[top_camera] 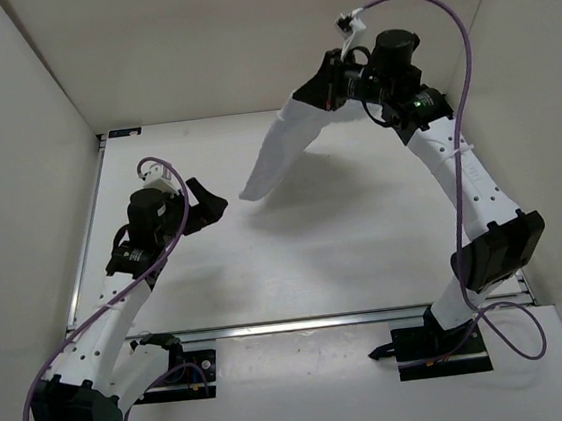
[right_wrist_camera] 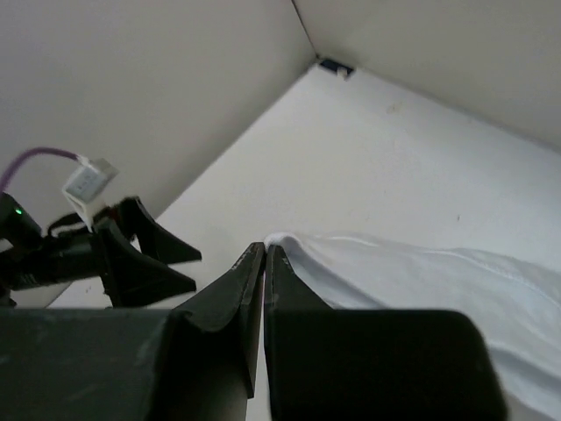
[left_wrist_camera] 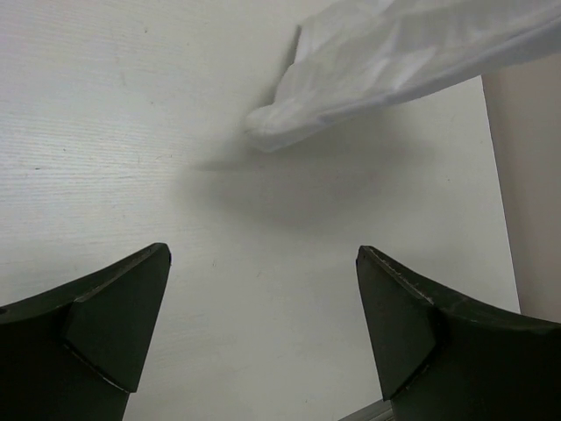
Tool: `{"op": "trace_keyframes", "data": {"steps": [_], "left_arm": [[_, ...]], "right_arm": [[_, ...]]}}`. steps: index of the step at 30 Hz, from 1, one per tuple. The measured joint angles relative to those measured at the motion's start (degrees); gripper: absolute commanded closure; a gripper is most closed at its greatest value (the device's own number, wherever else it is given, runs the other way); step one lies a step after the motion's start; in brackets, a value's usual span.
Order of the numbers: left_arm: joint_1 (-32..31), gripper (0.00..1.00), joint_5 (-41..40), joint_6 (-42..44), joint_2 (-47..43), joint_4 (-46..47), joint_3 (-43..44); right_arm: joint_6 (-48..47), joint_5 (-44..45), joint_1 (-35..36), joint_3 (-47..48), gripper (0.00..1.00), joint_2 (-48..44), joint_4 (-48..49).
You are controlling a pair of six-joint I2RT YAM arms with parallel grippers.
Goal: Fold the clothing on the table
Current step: Flatten the skirt out
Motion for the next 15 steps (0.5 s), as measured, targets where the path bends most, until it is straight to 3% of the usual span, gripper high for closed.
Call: {"op": "trace_keyframes", "data": {"steps": [6,11,15], "left_arm": [[0.07,0.02,0.02,-0.04,0.35,-0.07,-0.07],[0.04,0.03,0.02,0.09,0.35,-0.59,-0.26],[0.0,0.02,0.11,0.22,0.48,-1.27,-0.28]], "right_arm": [[-1.2,3.8,1.7,-24.41,1.0,-5.62,2.58],[-0.59,4.2,10.01,-48.0,1.0,-15.78,6.82],[1.33,3.26,16.39,-60.81,1.0,-22.05,11.32]]}}
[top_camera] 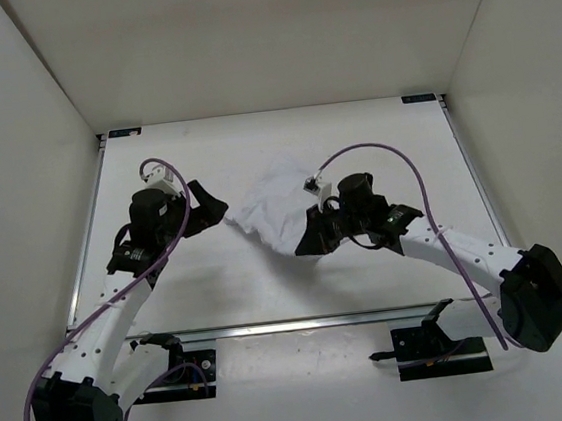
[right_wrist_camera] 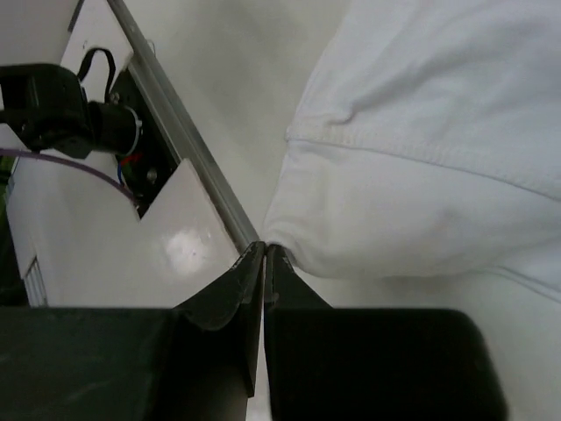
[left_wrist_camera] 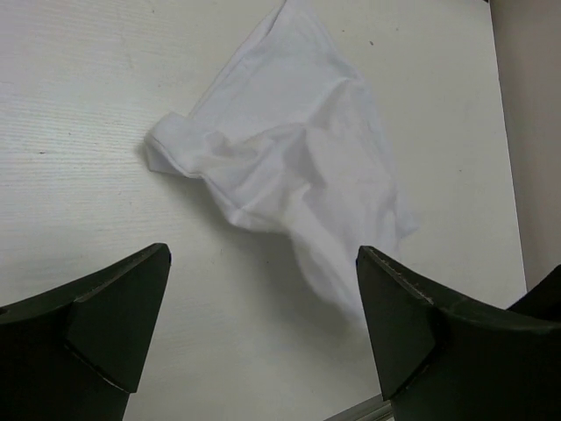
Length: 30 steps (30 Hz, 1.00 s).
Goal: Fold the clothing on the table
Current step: Flatten the skirt out
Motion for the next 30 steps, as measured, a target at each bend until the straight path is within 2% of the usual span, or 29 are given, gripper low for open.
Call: {"op": "trace_keyframes", "data": {"steps": [1,2,3,5,6,10,13,19,21,25,30], "left_arm": [[-0.02,0.03,0.07,0.15,0.2,-0.22,0.0],[-0.07,0.02,0.13,0.31,0.46,-0.37,0.0],[-0.17,0.03,0.17,0.5,0.85,-0.52,0.0],[-0.61,0.03,0.35,0.7,1.66,-0.76,0.0],[-0.98,0.03,0.48,0.81,2.05,-0.87,0.0],[-3.91,0.05,0.55,0.7,3.15,-2.14,-0.07],[-6.95,0.06,0.15,-1.09,2.14,-2.12,-1.9],[-12.81,0.11,1.01,-7.72,-2.91,-1.25,-11.43],[-14.1,0.11,1.42,-9.22,-3.19,-1.29,-13.18],[-14.53,0.11,2.29,-10.82,-3.41,-0.87,-13.73],[-13.75,0.1,2.78,-11.76,-4.46,0.11,-13.9]], "right_arm": [[0.52,-0.61,0.94,-1.88,1.0,-0.44,0.46],[1.2,-1.36,1.16,-3.28,0.92,-0.5,0.83],[1.79,-2.19,0.85,-4.37,0.69,-0.39,1.31],[2.97,-4.09,-0.59,-5.75,0.46,0.48,2.34],[3.17,-4.83,-1.03,-5.88,0.4,1.18,2.78],[3.52,-5.46,-2.4,-6.4,0.3,2.54,3.61],[3.65,-4.72,-7.82,-7.45,0.32,-0.37,3.21],[-1.99,-2.03,-34.1,-7.69,0.33,-5.86,-0.74],[-5.51,0.15,-39.19,-7.39,0.33,-4.57,-4.09],[-10.91,2.29,-40.94,-6.91,0.45,1.11,-9.49],[-12.57,3.93,-37.66,-6.91,0.45,5.57,-12.13]]}}
